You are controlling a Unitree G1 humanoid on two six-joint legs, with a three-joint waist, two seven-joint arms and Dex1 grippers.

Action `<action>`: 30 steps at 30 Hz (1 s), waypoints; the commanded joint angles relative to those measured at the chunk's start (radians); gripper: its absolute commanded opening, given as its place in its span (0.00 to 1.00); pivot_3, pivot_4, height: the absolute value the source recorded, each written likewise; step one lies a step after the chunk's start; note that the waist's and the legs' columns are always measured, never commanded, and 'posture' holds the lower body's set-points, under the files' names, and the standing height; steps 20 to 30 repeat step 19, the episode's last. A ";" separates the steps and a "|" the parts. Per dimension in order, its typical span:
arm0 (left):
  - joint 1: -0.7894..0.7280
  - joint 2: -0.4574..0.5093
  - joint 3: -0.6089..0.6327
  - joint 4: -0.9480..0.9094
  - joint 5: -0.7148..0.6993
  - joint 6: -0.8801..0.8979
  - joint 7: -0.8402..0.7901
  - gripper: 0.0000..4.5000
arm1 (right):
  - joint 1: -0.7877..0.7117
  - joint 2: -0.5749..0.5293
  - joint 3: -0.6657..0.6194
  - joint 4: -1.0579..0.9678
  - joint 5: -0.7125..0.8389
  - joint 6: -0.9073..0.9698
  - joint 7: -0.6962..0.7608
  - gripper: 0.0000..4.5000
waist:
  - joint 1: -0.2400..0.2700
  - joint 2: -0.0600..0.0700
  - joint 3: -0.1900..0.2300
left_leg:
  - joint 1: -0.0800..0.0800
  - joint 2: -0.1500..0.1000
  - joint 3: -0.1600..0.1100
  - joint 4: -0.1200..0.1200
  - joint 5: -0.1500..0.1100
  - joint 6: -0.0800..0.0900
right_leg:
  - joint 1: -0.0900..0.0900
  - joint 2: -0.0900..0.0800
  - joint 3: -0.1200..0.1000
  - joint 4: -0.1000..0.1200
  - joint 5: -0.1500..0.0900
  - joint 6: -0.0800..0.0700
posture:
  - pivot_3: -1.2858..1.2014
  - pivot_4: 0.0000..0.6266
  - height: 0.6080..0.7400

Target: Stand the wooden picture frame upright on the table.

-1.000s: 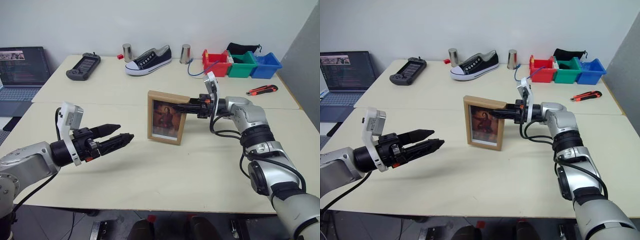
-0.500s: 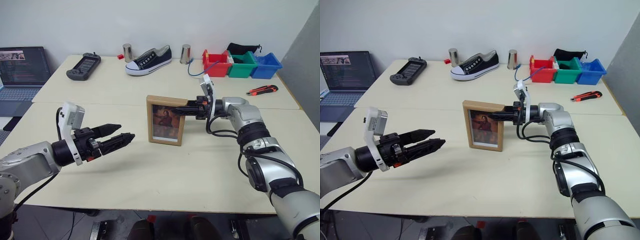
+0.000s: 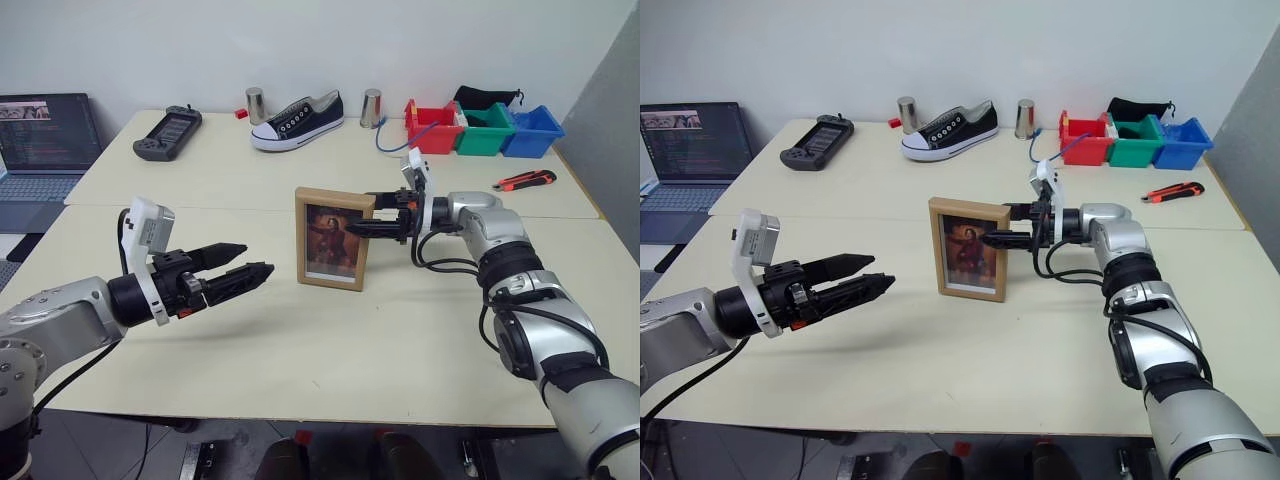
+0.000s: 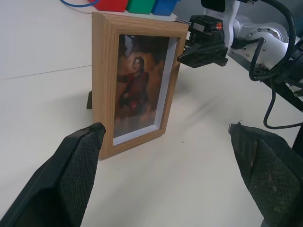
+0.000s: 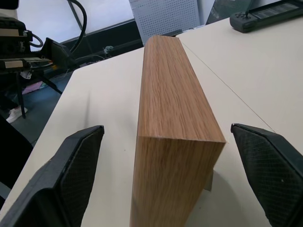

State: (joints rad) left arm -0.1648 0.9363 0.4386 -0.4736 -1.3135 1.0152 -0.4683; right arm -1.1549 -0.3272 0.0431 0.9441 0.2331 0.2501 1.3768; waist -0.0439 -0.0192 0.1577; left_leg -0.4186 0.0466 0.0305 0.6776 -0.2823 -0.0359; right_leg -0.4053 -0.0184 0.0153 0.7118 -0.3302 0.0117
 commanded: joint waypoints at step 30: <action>0.027 -0.066 -0.036 -0.034 0.353 -0.172 0.023 1.00 | 0.720 -0.238 -0.214 -1.244 0.043 0.454 -0.488 0.99 | 0.014 0.000 0.000 | -0.001 0.000 0.000 -0.001 0.000 0.000 | 0.000 0.000 0.001 0.001 0.000 0.000 | 0.52 0.24 1.00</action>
